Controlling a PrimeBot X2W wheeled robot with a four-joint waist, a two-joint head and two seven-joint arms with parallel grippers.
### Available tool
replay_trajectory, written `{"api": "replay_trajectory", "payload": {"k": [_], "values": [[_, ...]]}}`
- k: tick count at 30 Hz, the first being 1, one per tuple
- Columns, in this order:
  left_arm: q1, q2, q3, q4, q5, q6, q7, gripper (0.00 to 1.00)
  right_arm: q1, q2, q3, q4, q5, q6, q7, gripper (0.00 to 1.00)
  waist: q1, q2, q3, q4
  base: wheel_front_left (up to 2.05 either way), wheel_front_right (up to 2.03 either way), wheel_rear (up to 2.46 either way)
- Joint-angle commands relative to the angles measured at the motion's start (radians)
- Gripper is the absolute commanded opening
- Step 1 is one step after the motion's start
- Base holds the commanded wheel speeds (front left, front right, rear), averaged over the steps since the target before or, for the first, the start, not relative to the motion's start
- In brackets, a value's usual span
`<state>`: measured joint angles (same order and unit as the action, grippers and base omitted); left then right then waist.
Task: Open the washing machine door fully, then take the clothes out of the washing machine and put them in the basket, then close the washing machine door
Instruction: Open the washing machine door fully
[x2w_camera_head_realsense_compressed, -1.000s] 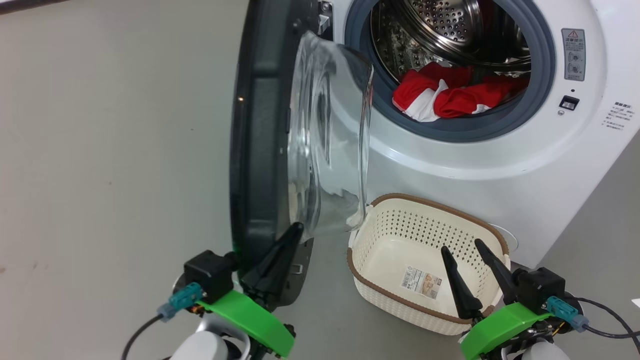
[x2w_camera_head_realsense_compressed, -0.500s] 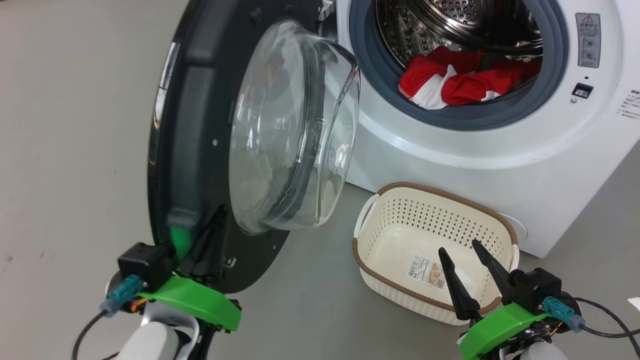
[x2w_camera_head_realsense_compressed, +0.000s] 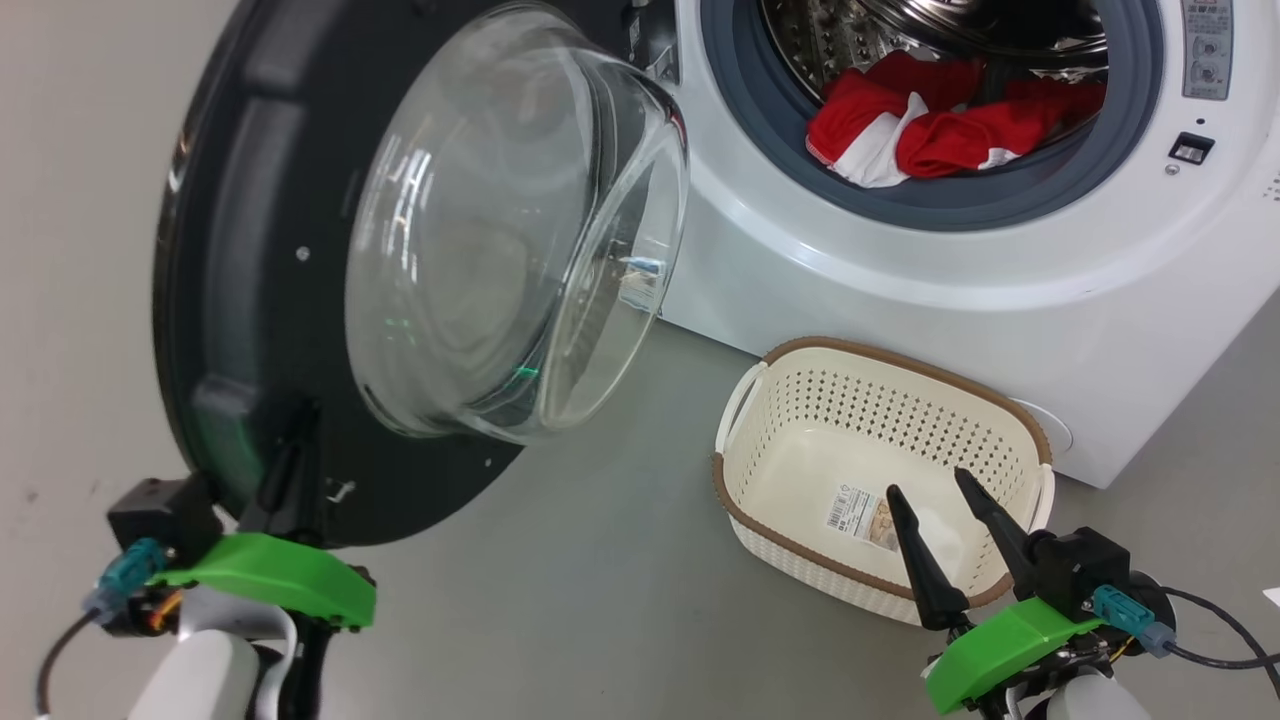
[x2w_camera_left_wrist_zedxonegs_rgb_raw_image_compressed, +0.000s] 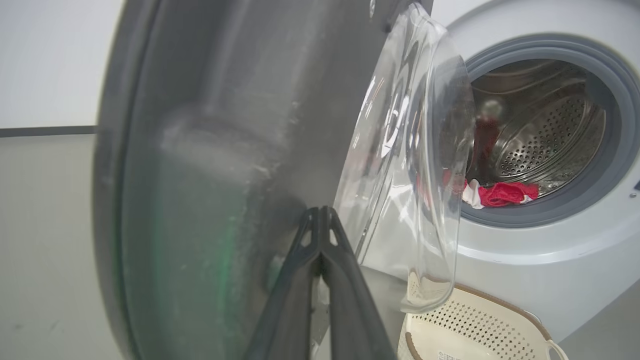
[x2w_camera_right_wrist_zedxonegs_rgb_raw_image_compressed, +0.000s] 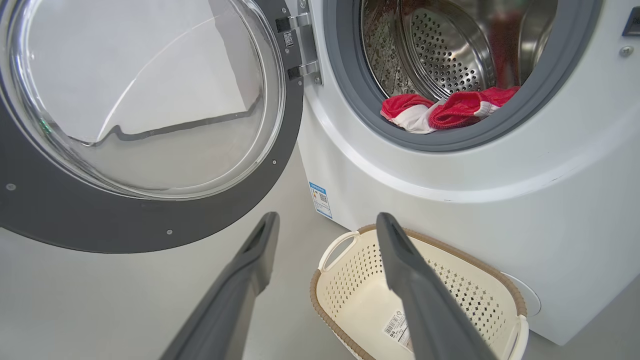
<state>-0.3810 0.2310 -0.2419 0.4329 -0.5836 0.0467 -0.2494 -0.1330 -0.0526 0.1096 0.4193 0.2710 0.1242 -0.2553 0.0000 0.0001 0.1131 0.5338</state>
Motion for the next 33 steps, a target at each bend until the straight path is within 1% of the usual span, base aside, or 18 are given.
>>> {"api": "replay_trajectory", "payload": {"k": [1, 8, 20, 25, 33], "values": [[-0.048, 0.055, 0.071, 0.003, -0.003, 0.022, -0.011, 0.0, -0.043, 0.002, 0.022, -0.025, -0.02, 0.007, -0.006, 1.0, 0.0, -0.0001, 0.007, -0.002, 0.0, 0.0, 0.0], [-0.072, 0.061, 0.158, 0.036, 0.029, 0.011, -0.012, 0.0, -0.055, 0.002, 0.017, -0.021, -0.038, 0.007, -0.006, 1.0, 0.0, -0.0001, 0.026, -0.006, 0.0, 0.0, 0.0], [-0.155, 0.049, 0.311, 0.12, 0.096, -0.053, -0.012, 0.0, -0.072, 0.002, 0.018, -0.002, -0.07, 0.007, -0.006, 1.0, 0.0, -0.0001, 0.06, -0.011, 0.0, 0.0, 0.0], [-0.193, 0.045, 0.352, 0.183, 0.122, -0.083, -0.012, 0.0, -0.08, 0.002, 0.014, 0.002, -0.086, 0.007, -0.006, 1.0, 0.0, -0.0001, 0.072, -0.014, 0.0, 0.0, 0.0], [-0.248, 0.043, 0.403, 0.25, 0.154, -0.11, -0.012, 0.0, -0.087, 0.002, 0.011, 0.009, -0.101, 0.007, -0.006, 1.0, 0.0, -0.0001, 0.087, -0.02, 0.0, 0.0, 0.0]]}}
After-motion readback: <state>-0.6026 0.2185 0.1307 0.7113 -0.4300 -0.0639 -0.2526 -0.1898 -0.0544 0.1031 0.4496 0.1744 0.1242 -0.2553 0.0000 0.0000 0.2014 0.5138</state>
